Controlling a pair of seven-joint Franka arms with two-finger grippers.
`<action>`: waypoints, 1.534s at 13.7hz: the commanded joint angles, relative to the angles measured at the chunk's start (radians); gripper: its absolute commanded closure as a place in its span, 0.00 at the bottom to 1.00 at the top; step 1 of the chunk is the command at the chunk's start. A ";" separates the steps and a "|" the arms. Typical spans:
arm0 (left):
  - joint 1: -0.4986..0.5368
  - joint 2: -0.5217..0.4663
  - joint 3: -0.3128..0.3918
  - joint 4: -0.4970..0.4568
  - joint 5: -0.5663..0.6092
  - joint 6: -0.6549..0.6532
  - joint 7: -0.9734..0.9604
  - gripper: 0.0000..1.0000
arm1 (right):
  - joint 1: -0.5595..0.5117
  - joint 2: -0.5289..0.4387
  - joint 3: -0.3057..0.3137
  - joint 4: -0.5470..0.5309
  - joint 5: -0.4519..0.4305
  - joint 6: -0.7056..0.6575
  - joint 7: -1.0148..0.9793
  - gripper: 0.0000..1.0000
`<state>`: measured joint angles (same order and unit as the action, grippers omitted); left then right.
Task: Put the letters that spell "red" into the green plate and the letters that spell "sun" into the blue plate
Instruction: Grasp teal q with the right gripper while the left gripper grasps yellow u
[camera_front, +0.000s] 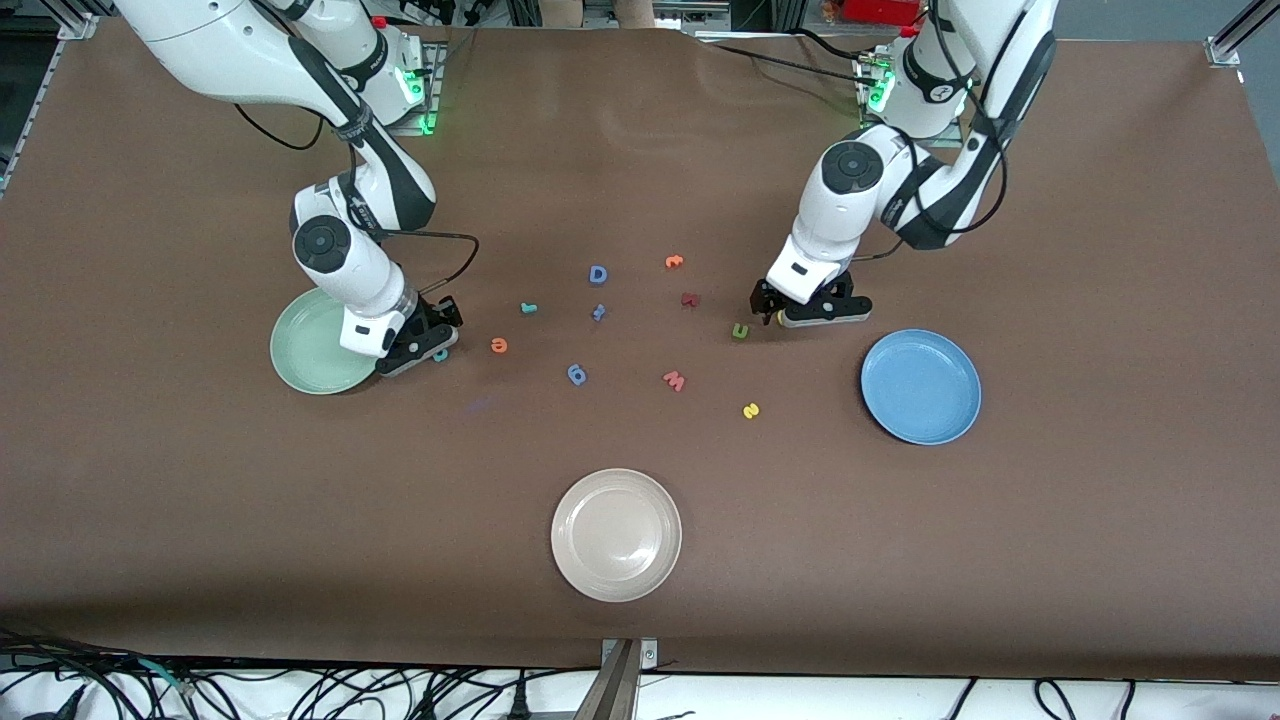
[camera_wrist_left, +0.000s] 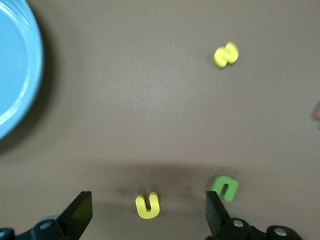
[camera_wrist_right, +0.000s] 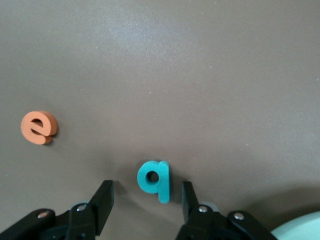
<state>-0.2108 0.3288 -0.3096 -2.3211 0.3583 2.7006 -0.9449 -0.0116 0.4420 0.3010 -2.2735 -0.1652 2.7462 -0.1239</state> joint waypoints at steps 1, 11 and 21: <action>0.002 0.056 0.001 0.028 0.047 0.013 -0.026 0.00 | -0.005 0.026 -0.010 0.005 -0.017 0.050 -0.014 0.36; 0.002 0.104 0.001 0.039 0.073 0.013 -0.025 0.04 | -0.005 0.027 -0.010 0.008 -0.017 0.058 -0.016 0.85; -0.002 0.111 0.003 0.037 0.073 0.019 -0.028 0.58 | -0.011 -0.146 -0.084 0.015 -0.016 -0.081 -0.006 0.92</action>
<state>-0.2113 0.4282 -0.3090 -2.2982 0.3903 2.7120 -0.9465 -0.0187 0.3793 0.2389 -2.2498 -0.1687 2.7329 -0.1304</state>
